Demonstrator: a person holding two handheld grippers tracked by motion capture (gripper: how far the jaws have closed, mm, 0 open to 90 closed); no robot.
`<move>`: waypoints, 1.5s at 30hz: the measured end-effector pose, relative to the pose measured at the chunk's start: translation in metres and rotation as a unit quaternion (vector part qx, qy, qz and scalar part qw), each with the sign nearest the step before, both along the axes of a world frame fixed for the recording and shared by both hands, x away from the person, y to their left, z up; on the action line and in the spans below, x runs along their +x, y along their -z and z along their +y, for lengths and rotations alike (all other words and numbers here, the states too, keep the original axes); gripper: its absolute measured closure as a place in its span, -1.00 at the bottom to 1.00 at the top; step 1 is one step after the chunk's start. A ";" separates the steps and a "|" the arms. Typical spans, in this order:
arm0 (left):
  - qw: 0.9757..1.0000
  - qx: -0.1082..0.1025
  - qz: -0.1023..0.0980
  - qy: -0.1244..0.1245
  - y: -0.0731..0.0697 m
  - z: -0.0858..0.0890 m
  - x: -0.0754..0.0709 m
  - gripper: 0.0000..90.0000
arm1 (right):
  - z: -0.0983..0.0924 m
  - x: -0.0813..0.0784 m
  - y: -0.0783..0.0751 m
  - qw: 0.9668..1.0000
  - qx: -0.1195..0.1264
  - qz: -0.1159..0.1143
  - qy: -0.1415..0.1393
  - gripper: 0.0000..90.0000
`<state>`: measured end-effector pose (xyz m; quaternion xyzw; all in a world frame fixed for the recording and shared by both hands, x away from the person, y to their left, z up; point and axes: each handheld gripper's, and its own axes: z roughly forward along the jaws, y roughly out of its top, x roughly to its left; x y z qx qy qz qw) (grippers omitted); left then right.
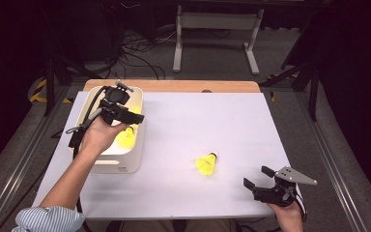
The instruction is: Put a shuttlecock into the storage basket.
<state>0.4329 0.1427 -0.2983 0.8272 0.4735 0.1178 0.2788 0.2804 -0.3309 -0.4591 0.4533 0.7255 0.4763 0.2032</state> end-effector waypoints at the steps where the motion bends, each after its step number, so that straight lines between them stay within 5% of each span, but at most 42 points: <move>1: 1.000 -0.001 0.001 0.001 0.000 -0.001 0.000 -0.21 | 0.000 0.000 0.000 1.000 0.000 0.000 0.000 -0.79; 45: 0.998 -0.005 -0.001 0.061 0.006 -0.050 -0.005 -0.23 | 0.003 0.001 0.000 1.000 -0.002 0.007 -0.002 -0.81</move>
